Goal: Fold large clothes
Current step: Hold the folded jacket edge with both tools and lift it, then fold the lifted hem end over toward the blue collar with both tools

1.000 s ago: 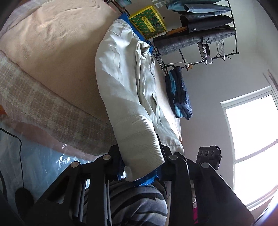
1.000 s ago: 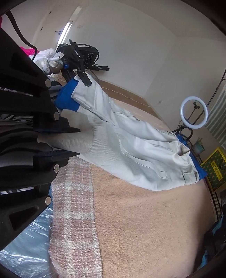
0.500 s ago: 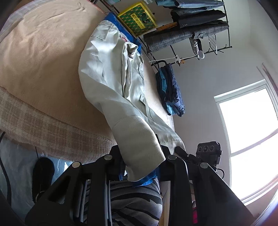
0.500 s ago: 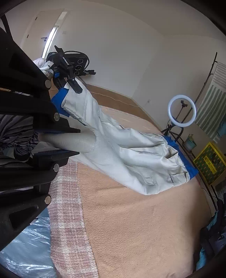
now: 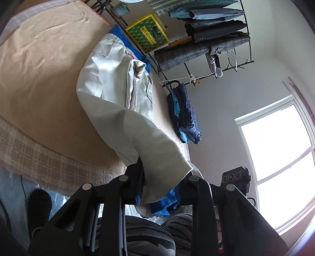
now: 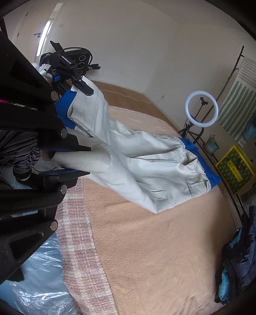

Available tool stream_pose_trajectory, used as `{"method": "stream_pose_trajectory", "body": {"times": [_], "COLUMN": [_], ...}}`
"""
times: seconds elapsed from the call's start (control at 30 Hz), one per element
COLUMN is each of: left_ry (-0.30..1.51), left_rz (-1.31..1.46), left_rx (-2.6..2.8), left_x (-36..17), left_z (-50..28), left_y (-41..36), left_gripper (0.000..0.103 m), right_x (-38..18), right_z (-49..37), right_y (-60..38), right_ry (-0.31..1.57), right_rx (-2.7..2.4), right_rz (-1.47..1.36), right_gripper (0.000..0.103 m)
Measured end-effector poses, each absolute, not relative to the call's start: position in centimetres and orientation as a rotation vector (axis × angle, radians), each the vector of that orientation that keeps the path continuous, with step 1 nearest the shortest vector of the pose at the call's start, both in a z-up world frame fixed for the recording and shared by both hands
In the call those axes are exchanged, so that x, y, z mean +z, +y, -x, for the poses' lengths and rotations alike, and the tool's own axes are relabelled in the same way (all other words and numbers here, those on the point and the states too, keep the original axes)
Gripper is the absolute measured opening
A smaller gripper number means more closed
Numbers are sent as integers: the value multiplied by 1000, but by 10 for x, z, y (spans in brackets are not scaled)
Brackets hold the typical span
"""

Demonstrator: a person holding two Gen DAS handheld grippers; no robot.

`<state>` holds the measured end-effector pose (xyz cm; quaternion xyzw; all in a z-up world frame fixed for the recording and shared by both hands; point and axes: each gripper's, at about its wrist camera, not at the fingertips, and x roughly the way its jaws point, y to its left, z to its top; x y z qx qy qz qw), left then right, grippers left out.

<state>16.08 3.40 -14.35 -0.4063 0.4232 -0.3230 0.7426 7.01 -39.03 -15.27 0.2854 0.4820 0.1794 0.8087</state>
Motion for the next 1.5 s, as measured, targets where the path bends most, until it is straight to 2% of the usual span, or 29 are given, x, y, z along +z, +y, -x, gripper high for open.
{"method": "stream_pose_trajectory", "body": {"times": [0.2,0.63,1.0,1.2,1.5], "left_ry": [898,959,1024,1078,1152], "left_rz": [892,837,853,871,867], "left_rx": [-698,-627,-569,-508,-429], "left_x": [-141,-135,-121,-140,-182], "left_z": [-161,-179,-271,-327,-372], "left_y": [34,27,23,21,13], "left_gripper": [23,23,21,21,22], "right_x": [-144,-156,-137,-144,-188], "right_z": [-72,-91,-171,-232,-294], "right_y": [-389,-400,-414,-412,-412], "right_ry": [1017,1031,995,1024,1114], "right_rx": [404,507,496,425,321], "right_rz": [-652,-723,-801,-803,-856], "right_gripper": [13,12,12,12,12]}}
